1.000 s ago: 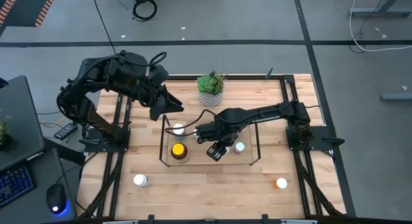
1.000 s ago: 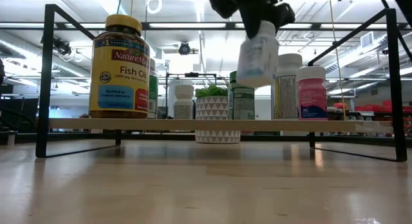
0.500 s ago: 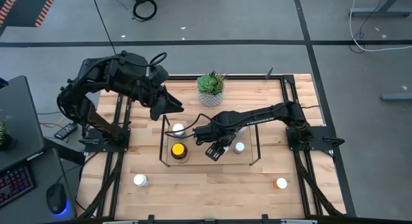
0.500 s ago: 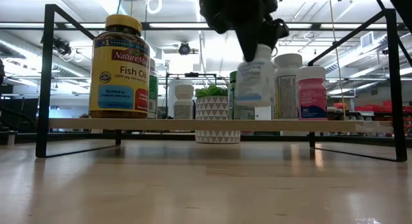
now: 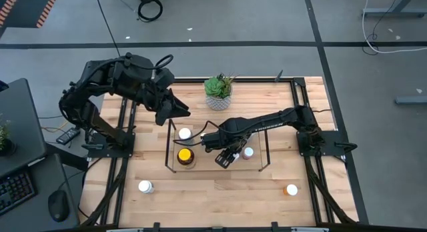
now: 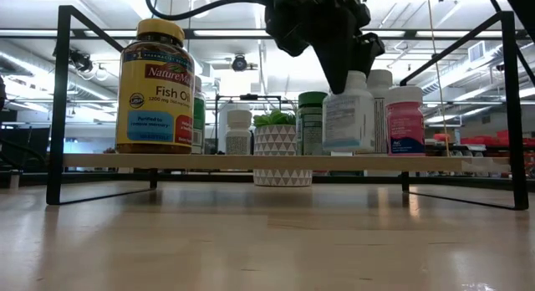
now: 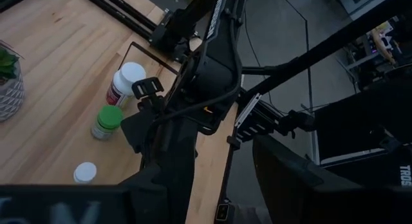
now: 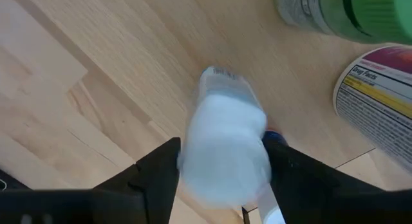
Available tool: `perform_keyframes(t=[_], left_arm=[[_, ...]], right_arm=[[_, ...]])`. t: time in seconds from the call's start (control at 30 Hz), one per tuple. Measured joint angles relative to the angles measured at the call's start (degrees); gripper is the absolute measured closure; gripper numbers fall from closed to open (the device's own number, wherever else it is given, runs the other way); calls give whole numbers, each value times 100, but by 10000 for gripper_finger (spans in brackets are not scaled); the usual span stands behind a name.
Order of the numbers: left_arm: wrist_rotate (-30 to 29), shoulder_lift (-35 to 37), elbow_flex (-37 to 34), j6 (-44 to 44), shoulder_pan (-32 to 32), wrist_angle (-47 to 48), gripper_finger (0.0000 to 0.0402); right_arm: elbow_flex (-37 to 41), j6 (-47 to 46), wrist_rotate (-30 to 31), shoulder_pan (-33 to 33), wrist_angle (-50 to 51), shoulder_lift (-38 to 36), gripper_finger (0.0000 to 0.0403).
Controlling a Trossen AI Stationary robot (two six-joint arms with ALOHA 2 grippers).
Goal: Pick and place medicine bottles onto shelf by color
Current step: Put the small white medicine bottle on the shelf, then put the orange medicine bottle on the shelf
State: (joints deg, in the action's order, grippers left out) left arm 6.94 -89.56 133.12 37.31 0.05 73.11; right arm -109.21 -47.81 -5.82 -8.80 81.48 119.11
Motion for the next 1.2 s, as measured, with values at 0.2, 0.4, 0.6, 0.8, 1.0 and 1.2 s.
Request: perform_keyframes(t=[0.2,0.4,0.6,0.8,1.0,1.2], left_arm=[[0,0,0,-51,-1,-1,237],[0,0,0,-58,0,-1,237],[0,-2,0,-123,0,5,237],[0,-2,0,-247,-1,8,237],[0,-2,0,-335,0,3,237],[-2,-2,0,-445,-2,3,237]], right_arm=[[0,24,6,0,2,0,145],[-6,40,-23,0,107,-25,108],[-307,-5,-285,-2,503,-160,81],[-799,-374,-379,-43,698,-486,71],[-1068,-1214,-440,-354,872,-792,75],[-1071,-2407,-492,-983,856,-1091,76]])
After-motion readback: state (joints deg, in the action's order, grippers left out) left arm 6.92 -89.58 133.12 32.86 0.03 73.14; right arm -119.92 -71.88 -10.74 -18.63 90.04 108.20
